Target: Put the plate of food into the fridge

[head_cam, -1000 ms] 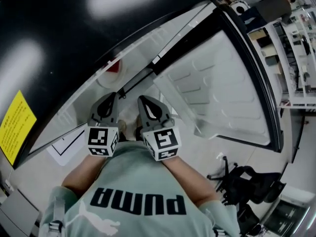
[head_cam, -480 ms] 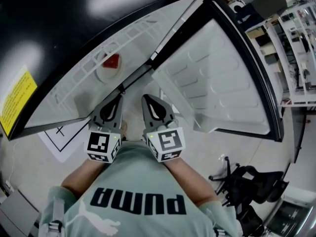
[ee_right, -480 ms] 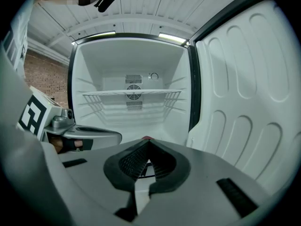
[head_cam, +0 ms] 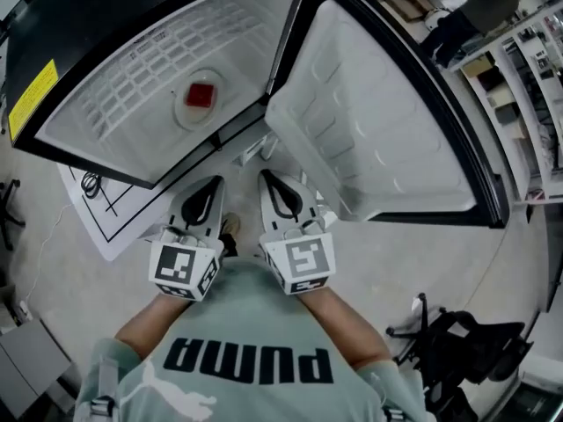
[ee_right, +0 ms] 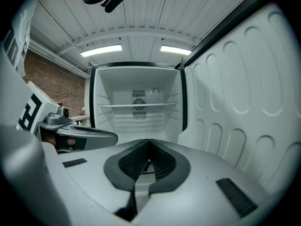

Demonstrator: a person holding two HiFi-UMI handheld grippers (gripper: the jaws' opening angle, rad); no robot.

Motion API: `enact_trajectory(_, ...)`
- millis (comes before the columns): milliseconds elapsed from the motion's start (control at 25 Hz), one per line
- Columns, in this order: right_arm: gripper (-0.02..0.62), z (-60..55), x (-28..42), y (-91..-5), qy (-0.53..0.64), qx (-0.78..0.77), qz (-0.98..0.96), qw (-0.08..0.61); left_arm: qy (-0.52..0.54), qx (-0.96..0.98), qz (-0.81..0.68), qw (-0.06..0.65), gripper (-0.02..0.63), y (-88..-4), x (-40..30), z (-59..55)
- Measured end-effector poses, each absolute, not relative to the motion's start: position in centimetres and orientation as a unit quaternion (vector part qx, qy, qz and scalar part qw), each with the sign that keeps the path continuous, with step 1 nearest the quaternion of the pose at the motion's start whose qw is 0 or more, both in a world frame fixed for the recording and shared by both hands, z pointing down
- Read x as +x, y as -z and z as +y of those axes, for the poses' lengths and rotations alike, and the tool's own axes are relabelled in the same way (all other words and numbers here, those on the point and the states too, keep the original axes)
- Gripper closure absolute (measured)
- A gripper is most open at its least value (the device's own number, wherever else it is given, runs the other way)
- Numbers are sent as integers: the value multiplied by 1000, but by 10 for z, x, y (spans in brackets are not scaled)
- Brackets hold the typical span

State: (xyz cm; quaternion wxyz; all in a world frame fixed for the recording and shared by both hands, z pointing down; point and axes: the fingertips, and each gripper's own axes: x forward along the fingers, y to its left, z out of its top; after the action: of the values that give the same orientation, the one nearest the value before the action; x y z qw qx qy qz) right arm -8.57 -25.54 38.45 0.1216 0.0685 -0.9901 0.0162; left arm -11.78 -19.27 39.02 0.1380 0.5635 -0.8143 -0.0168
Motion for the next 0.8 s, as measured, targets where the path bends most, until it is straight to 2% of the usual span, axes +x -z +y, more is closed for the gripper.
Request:
enact_trajectory(520,591,-206,-5,-354,-2,5,-998,63,-18,491,-863,119,600,-380,-30,-136)
enact_trajectory(800,591,-172,16,-356,1,-15,-997,71,-10,477,-870,121,601,-372,-14,-103)
